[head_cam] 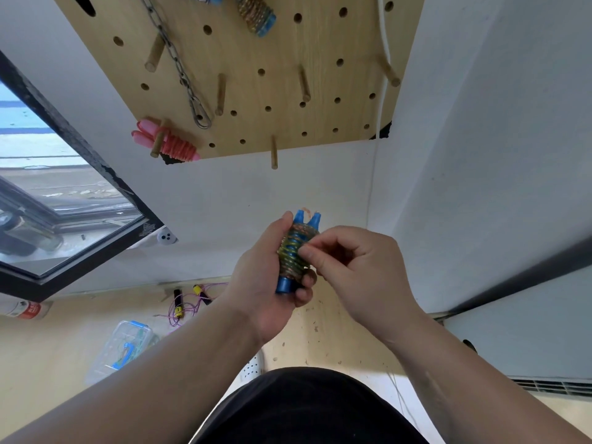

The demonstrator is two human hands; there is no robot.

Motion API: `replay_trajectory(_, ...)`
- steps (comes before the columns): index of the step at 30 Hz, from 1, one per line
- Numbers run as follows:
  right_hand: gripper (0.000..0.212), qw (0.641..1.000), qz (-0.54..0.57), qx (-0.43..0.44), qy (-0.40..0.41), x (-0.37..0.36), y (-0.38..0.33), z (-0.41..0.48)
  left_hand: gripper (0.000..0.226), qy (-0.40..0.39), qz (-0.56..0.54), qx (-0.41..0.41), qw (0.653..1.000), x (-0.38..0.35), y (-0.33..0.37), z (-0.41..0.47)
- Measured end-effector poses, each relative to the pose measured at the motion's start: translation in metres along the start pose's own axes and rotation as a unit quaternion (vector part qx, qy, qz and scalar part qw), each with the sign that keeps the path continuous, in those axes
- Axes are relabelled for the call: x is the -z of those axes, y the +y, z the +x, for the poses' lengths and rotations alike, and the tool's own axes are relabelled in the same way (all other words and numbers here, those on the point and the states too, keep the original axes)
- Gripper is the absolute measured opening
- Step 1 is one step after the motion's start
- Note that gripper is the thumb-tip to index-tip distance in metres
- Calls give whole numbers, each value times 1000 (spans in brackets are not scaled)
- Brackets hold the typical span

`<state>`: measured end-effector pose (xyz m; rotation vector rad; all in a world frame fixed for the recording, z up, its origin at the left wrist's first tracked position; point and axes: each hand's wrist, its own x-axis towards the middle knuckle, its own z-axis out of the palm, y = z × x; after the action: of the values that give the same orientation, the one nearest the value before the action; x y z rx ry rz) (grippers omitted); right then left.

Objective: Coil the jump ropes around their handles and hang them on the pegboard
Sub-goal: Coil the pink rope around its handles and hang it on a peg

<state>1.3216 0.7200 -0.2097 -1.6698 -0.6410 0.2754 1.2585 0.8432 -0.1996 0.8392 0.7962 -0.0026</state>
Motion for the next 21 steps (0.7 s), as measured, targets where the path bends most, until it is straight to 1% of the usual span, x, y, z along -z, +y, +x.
replay_trajectory(3, 8, 994, -88, 59, 20, -1, 4, -2, 44, 24, 49, -28, 998, -1, -2, -2)
replay_trajectory(5, 8, 992, -101, 71, 28, -1, 7, -4, 41, 23, 63, -43, 997, -1, -2, -3)
replay_trajectory(9, 9, 1000, 4, 8, 14, 0, 5, -6, 29, -13, 75, -46, 996, 2, -2, -5)
replay_trajectory(11, 9, 998, 52, -11, 28, 3, 2, -3, 27, -32, 73, -46, 996, 3, -2, -7)
replay_trajectory(13, 9, 998, 54, -15, 33, 8, 1, 1, 27, -50, 62, -46, 996, 5, -2, -8)
replay_trajectory(15, 11, 1000, 23, -9, 11, 13, 1, 4, 30, -57, 66, -50, 995, 7, -2, -9)
replay_trajectory(17, 13, 998, -49, 29, -7, 16, 2, 5, 37, -53, 93, -60, 992, 8, -3, -9)
replay_trajectory(19, 11, 984, -150, 94, -25, 17, 2, 7, 48, -46, 124, -70, 989, 9, -3, -8)
replay_trajectory(21, 4, 970, -208, 114, -55, 16, 3, 8, 52, -39, 143, -71, 986, 10, -2, -8)
